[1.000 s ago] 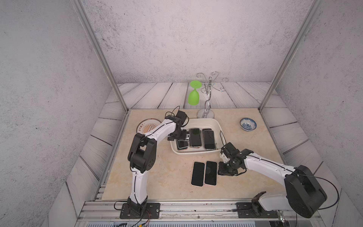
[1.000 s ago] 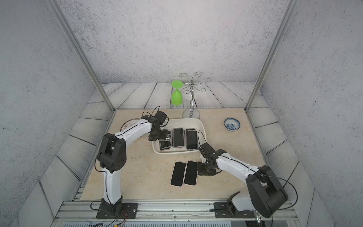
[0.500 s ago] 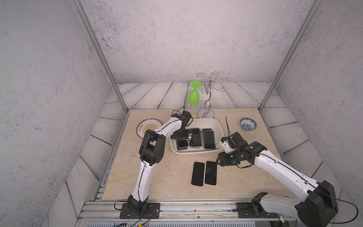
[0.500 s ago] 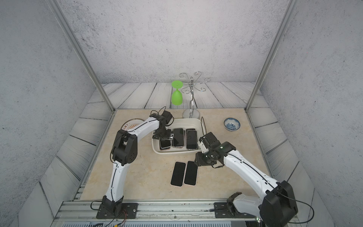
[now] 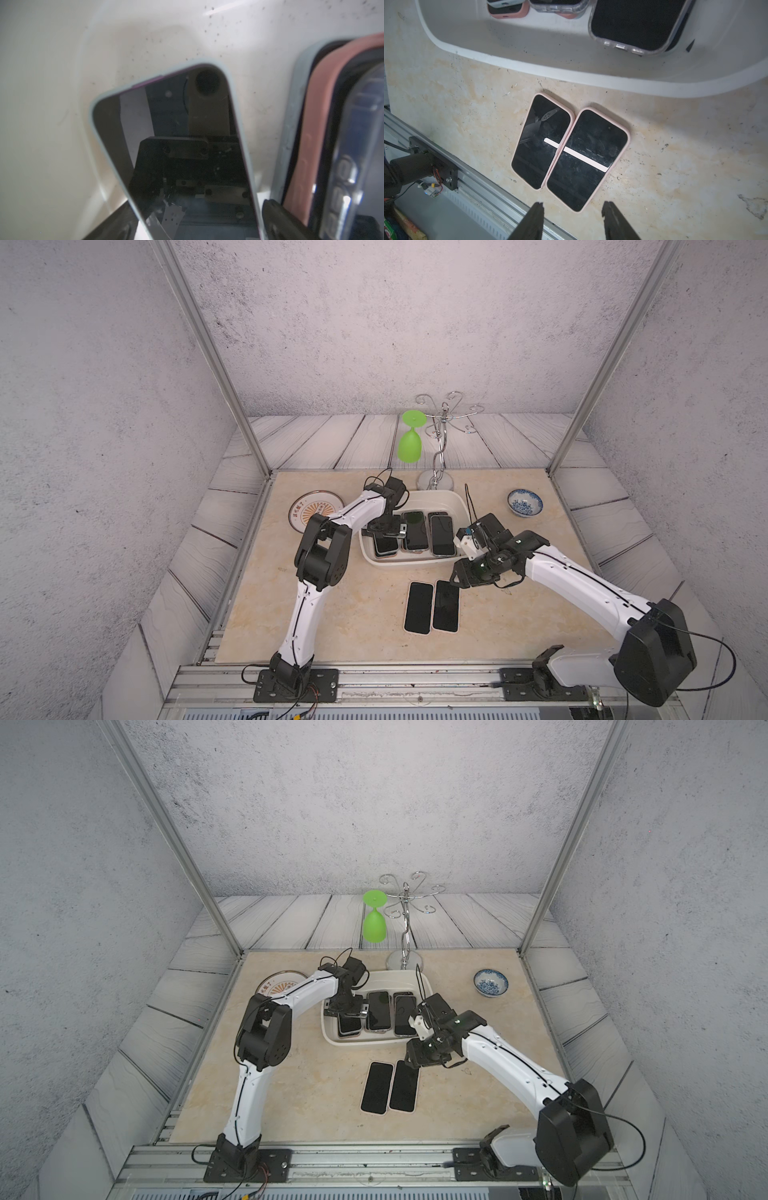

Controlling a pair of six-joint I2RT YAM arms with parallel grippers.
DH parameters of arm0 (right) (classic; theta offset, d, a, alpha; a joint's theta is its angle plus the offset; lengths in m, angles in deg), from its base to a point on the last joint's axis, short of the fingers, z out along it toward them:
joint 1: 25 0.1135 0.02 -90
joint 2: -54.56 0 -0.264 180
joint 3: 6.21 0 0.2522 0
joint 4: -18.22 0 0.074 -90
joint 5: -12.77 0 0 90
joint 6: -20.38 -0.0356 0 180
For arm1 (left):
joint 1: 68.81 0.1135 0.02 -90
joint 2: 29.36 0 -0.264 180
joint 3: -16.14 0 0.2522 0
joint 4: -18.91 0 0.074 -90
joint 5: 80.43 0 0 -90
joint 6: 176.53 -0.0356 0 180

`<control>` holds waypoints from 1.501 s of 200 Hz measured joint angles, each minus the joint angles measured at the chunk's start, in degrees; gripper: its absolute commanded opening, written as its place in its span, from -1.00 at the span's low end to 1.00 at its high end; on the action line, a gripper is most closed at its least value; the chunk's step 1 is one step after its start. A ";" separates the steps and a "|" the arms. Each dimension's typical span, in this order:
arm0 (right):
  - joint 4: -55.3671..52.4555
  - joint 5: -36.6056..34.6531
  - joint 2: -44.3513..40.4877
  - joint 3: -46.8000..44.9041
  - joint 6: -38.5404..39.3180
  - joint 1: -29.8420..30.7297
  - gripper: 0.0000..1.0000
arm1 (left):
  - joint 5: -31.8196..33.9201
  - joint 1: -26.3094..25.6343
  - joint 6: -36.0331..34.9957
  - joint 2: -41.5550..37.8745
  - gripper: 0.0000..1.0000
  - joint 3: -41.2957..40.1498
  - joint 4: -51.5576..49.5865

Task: Take the phone out of the storage box
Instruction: Pick up the phone from the storage box.

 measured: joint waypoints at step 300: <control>7.72 16.15 33.88 40.96 -3.13 -7.45 0.08 | -12.44 1.66 -7.67 -15.10 -0.28 -1.11 -4.74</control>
